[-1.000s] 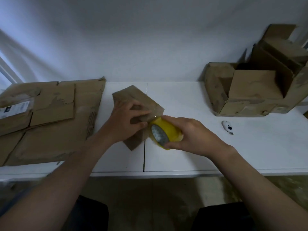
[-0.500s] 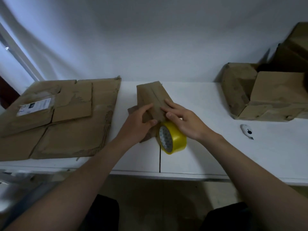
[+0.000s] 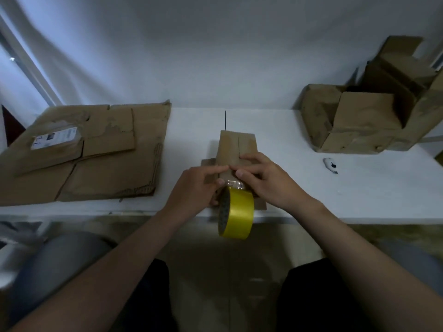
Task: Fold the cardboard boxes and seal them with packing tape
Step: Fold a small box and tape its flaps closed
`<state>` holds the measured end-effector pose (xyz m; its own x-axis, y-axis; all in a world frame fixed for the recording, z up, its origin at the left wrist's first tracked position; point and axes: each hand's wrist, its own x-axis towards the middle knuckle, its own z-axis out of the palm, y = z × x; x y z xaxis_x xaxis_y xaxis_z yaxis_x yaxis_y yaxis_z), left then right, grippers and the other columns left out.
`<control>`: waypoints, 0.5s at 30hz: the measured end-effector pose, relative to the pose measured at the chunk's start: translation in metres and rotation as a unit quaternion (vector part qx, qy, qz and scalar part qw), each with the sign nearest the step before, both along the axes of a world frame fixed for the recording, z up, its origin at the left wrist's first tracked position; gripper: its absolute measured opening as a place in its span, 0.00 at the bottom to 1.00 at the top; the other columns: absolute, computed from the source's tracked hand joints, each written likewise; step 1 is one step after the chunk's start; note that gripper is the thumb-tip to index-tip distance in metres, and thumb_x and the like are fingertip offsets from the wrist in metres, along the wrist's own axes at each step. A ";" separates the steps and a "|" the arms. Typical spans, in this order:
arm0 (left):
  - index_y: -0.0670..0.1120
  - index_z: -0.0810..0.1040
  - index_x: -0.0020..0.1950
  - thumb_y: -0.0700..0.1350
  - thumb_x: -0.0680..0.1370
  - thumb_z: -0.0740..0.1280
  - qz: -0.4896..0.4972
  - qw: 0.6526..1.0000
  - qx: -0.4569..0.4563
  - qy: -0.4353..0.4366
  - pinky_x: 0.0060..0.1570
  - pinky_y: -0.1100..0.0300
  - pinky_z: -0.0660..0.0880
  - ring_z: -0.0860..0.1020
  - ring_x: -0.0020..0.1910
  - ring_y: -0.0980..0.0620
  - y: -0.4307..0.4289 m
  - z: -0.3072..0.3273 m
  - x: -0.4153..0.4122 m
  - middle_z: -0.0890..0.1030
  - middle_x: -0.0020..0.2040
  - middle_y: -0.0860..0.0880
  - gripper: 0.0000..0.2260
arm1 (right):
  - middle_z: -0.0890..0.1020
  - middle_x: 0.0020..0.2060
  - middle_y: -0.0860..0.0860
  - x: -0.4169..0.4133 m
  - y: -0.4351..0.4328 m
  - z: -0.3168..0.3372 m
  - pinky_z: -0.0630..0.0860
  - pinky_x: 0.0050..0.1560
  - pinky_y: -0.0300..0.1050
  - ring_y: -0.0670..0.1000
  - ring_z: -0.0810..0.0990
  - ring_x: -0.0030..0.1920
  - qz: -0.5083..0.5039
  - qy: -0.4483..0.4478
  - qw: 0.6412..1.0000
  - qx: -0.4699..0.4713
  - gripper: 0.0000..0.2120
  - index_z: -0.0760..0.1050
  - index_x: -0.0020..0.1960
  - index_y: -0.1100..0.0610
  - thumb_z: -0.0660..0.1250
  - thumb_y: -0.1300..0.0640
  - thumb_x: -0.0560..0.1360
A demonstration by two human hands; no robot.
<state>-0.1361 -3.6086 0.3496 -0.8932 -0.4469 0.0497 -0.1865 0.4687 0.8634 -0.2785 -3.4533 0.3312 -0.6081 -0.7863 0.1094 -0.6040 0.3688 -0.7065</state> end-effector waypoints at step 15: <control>0.47 0.67 0.55 0.55 0.78 0.67 0.087 0.969 0.208 -0.103 0.37 0.55 0.76 0.79 0.45 0.51 0.064 -0.008 0.023 0.78 0.52 0.45 0.15 | 0.71 0.69 0.36 0.009 0.001 -0.006 0.75 0.59 0.54 0.51 0.70 0.63 -0.005 0.125 0.991 0.044 0.18 0.77 0.64 0.31 0.67 0.34 0.75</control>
